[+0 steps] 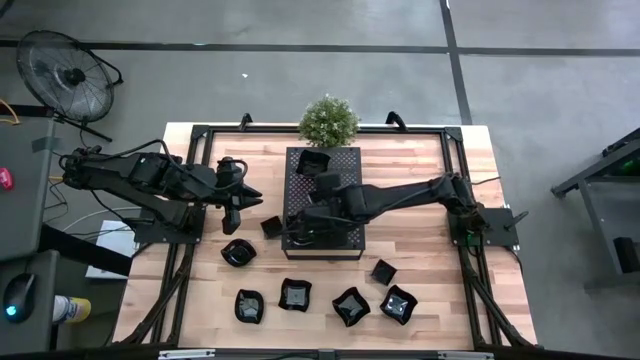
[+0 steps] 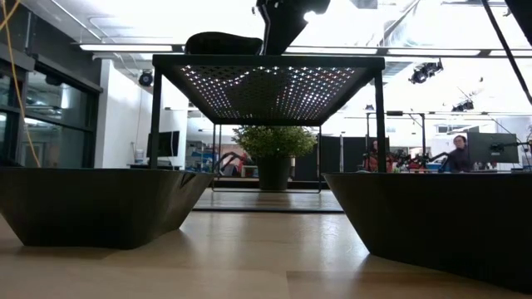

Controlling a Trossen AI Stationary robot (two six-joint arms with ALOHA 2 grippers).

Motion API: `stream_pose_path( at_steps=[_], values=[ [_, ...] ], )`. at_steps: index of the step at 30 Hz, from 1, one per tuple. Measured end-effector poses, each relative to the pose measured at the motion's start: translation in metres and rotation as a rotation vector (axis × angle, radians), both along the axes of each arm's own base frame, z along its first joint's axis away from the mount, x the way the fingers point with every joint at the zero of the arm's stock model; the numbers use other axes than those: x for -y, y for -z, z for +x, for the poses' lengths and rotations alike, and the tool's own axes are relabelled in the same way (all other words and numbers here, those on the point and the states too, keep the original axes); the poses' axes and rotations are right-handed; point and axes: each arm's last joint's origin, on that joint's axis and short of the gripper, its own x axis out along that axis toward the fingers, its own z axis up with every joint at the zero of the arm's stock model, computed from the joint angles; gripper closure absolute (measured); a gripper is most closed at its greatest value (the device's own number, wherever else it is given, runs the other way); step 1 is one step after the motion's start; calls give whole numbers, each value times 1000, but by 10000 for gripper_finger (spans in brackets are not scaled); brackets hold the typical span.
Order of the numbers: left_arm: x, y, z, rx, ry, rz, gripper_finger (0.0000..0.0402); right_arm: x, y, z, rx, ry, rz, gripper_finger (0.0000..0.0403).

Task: Pick & Place Mini shaped plates
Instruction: Stack the square plate on top of the square plates on the shelf

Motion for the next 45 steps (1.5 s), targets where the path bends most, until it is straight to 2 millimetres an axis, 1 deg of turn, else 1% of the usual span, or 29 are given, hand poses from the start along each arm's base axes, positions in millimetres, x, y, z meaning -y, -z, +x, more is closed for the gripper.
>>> stream_pose_path(
  at_steps=[4,12,17,21,23,28,32,35,40,45],
  values=[
    [0,0,0,0,0,0,332,1,-8,-4,18,6,6,290],
    [0,0,0,-4,1,3,332,4,-33,-22,88,78,50,290],
    [-1,2,-2,-26,-10,-1,332,10,-54,-39,141,145,73,290],
    [-1,4,-3,-46,-37,-16,332,18,-69,-58,158,222,82,290],
    [-1,9,-3,-66,-47,-20,332,23,-76,-68,159,270,79,290],
    [-6,34,2,-147,-109,-59,332,32,-89,-87,175,350,58,290],
    [-18,64,8,-226,-140,-130,332,34,-100,-97,219,370,68,290],
    [-30,83,13,-250,-162,-194,332,35,-103,-101,234,380,78,290],
    [-49,112,12,-348,-196,-290,332,34,-105,-103,249,394,91,290],
    [-59,140,11,-420,-119,-299,332,33,-106,-105,265,407,100,290]
  ],
)
